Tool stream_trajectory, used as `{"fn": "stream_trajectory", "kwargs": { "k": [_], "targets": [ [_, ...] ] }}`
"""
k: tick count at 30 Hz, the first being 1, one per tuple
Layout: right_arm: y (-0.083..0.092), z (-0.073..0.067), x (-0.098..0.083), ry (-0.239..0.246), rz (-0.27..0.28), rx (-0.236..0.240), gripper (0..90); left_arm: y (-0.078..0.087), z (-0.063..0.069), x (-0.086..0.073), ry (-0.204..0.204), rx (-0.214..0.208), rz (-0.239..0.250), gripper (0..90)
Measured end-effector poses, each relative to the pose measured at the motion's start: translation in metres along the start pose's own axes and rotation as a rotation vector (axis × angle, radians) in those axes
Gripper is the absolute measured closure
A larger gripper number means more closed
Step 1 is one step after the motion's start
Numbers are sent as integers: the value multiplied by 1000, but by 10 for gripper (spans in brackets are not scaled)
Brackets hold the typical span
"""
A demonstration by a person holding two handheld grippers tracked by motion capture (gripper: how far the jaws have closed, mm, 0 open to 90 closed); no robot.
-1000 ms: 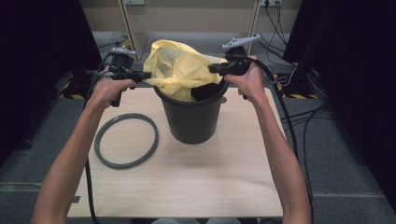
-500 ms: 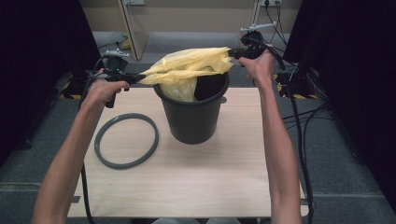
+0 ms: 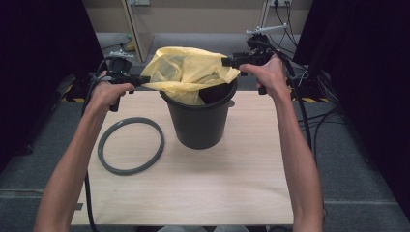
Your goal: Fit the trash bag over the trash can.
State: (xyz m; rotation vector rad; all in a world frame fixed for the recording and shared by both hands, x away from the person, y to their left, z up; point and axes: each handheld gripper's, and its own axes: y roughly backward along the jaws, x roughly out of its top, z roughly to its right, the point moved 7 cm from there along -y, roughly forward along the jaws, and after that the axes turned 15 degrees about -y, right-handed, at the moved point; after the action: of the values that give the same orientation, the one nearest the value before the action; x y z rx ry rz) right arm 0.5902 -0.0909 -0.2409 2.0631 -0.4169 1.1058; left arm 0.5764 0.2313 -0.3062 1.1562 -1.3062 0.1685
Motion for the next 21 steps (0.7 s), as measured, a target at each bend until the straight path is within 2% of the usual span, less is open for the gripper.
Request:
{"fn": "stream_trajectory", "kwargs": {
  "k": [4, 6, 8, 11, 14, 18, 20, 21],
  "targets": [
    [5, -11, -10, 0, -20, 81, 400, -1, -4, 0, 14, 10, 4, 777],
    [6, -13, -14, 10, -30, 82, 390, -1, -6, 0, 19, 17, 5, 769],
    [5, -16, -18, 26, -42, 89, 389, 0, -6, 1, 22, 29, 14, 720],
    [1, -19, -23, 55, -64, 66, 439, 6, -1, 10, 41, 28, 63, 591],
    [-6, -13, -28, 87, -91, -7, 554, 18, 5, 18, 45, 50, 103, 488],
    [-12, -11, -33, 91, -99, -6, 664, 35, 22, 30, 25, 46, 168, 454],
    [-14, -13, -32, 89, -96, 5, 677, 37, 32, 33, -7, 48, 170, 454],
    [-14, -14, -32, 86, -95, 7, 679, 38, 39, 34, -22, 30, 175, 454]
  ]
}}
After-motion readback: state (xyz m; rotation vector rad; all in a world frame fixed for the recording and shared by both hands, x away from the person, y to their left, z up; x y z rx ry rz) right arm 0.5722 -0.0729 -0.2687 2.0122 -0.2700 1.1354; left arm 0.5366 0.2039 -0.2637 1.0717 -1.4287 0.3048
